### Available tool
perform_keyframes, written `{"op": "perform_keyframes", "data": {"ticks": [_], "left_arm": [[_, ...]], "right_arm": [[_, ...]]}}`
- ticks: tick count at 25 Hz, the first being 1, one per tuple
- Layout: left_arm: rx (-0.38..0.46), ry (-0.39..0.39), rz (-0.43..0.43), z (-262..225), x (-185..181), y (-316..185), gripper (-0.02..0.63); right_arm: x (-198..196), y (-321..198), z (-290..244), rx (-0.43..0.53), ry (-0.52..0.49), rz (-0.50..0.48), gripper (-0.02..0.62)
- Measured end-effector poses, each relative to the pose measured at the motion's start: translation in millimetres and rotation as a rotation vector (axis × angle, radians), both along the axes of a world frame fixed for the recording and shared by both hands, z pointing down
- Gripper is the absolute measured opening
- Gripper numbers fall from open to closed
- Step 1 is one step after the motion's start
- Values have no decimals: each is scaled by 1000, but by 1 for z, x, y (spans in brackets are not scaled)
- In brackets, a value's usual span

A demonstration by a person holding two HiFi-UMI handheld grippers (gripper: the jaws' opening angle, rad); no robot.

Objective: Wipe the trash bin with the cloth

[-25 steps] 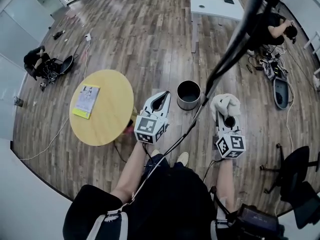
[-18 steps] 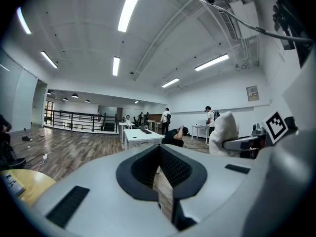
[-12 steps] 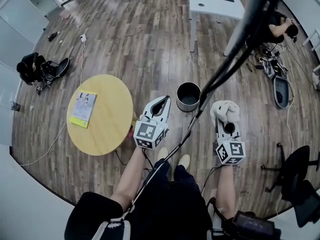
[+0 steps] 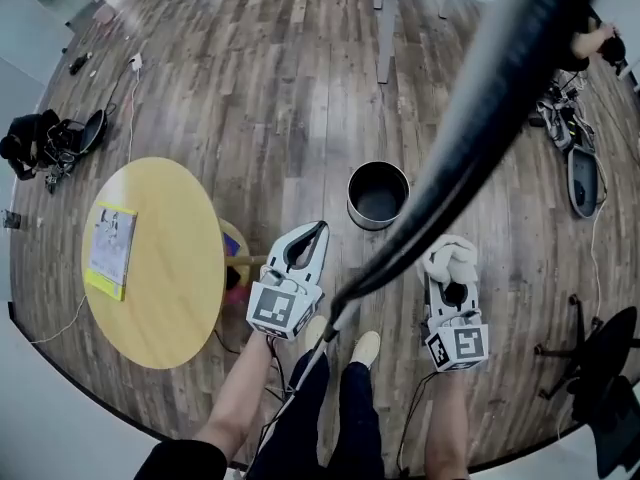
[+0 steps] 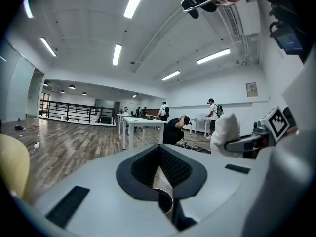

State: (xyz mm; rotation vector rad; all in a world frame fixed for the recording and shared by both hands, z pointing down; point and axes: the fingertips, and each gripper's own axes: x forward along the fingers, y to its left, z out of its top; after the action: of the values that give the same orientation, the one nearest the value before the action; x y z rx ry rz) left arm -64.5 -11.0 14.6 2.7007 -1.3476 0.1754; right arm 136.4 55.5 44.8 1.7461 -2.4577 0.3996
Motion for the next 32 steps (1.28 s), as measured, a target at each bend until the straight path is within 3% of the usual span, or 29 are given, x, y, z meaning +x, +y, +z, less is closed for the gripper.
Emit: {"op": "perform_keyframes", "data": {"ticks": [8,13,25,32], "left_arm": [[-11,-17,11,215,-2,-55,-5],[-36,0,-9,318,5,-60,-5],[-39,23,-8,404,6,-72,-5],[-69,41,-34,459,2,-67,-5]], "right_arm": [[4,-52,225,-23,-7,-5,94],[1,-70,318,-11,4,-3,94],[-19,-98,425,-39,32,-46,94],[-22,-94,500,-134,60,-50,94]]}}
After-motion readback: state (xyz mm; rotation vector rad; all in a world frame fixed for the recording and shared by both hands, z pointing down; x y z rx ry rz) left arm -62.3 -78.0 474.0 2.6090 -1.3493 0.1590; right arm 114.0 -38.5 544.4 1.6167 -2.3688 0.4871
